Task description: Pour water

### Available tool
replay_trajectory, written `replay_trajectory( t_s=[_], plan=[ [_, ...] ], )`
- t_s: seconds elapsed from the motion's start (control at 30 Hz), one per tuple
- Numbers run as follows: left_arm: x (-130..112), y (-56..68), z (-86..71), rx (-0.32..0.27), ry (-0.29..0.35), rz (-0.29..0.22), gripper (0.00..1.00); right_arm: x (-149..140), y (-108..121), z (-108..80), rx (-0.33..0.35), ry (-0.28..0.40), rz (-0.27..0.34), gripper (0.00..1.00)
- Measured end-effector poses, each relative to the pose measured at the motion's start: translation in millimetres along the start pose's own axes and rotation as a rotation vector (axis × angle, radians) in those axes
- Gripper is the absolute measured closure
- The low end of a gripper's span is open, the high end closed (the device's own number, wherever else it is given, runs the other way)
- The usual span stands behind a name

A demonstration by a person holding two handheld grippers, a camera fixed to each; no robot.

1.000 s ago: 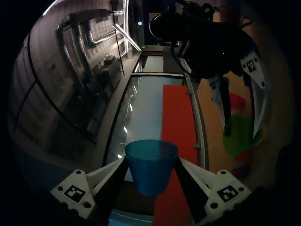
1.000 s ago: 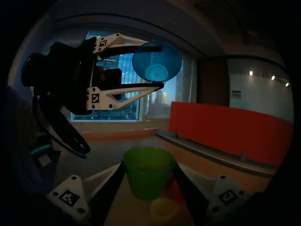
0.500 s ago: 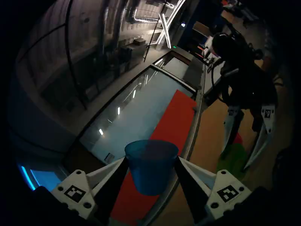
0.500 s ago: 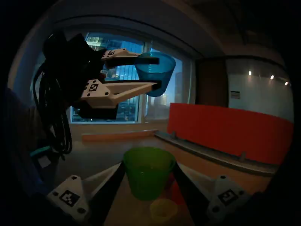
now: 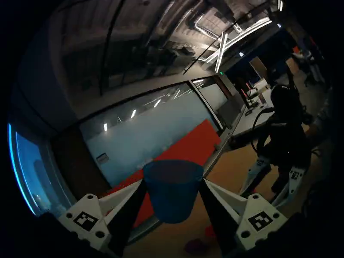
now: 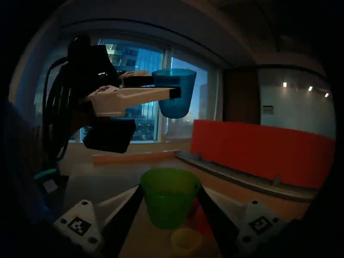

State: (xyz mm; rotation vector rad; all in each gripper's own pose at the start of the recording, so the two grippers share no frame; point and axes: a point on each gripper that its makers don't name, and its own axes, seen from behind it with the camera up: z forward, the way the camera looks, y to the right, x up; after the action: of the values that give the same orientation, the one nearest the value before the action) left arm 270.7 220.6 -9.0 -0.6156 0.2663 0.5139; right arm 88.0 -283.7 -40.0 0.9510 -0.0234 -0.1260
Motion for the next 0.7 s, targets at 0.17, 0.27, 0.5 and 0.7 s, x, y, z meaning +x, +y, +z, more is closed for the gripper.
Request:
replay_trajectory(
  t_s=[0.17, 0.27, 0.5, 0.7],
  plan=[
    [-4, -3.6, -2.5, -0.009, 0.004, -0.149, 0.16, 2, -2, -0.9, -0.002, 0.004, -0.002, 0.09],
    [-4, -5.0, -3.4, -0.018, 0.015, -0.223, 0.16, 3, -1, -1.1, -0.004, 0.007, -0.001, 0.09],
    [-5, 1.5, -2.7, -0.063, 0.031, -0.386, 0.15, 4, 0, -2.3, -0.007, 0.011, 0.002, 0.09],
    [-12, 5.1, -1.4, -0.09, 0.017, -0.502, 0.15, 6, 0, -2.3, -0.008, 0.015, 0.006, 0.09]
  ],
)
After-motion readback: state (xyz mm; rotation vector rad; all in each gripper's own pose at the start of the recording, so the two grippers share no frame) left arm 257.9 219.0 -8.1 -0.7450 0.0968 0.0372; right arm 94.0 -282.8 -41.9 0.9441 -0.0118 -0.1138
